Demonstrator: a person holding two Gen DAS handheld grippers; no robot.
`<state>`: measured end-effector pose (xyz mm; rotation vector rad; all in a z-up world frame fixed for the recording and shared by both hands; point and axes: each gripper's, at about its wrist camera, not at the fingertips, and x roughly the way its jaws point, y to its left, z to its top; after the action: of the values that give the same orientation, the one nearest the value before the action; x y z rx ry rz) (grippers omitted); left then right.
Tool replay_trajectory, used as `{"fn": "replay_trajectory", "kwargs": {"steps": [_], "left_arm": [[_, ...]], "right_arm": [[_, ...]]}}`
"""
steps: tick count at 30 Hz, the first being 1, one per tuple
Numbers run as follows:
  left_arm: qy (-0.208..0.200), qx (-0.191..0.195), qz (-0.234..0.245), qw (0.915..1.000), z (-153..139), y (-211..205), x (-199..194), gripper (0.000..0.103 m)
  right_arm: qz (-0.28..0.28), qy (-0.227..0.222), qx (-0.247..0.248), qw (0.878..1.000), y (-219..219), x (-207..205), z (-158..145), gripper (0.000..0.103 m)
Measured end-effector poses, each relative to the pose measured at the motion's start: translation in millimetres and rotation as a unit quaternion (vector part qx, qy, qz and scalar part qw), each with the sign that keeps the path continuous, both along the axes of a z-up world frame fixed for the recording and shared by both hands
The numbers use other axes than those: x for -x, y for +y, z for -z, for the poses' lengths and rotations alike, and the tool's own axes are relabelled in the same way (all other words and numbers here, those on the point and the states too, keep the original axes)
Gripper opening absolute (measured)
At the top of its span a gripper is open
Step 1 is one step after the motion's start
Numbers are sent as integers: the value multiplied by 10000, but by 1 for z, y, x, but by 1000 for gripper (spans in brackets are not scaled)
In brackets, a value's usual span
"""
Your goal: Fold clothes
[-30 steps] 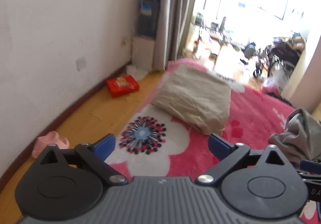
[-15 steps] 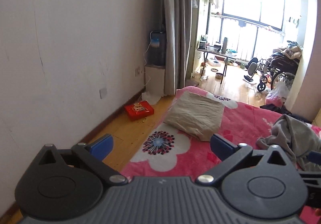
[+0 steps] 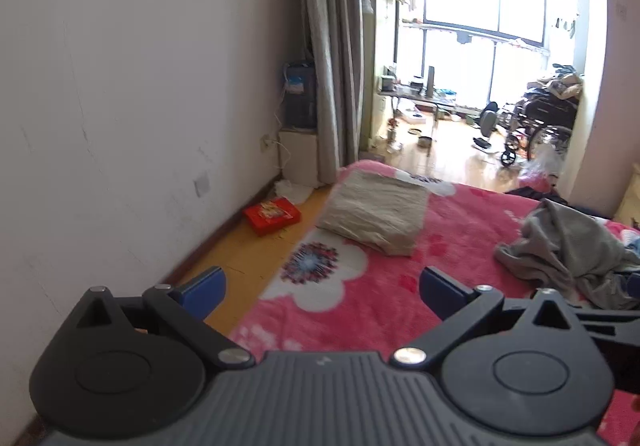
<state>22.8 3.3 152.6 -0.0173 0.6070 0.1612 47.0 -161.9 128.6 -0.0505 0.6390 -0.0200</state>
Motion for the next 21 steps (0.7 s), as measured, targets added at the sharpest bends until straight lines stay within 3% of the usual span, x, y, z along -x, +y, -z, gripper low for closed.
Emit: {"fn": "replay_trajectory", "kwargs": {"steps": [7,21], "left_arm": [[106,-16,81,9999,17,-12,3,103],[85,-172,-151,9997,15,-8,0,103]], "right_arm": [[248,86,360,9990,-7,14,8,102],[423,213,297,9984,-7,9,11,102]]}}
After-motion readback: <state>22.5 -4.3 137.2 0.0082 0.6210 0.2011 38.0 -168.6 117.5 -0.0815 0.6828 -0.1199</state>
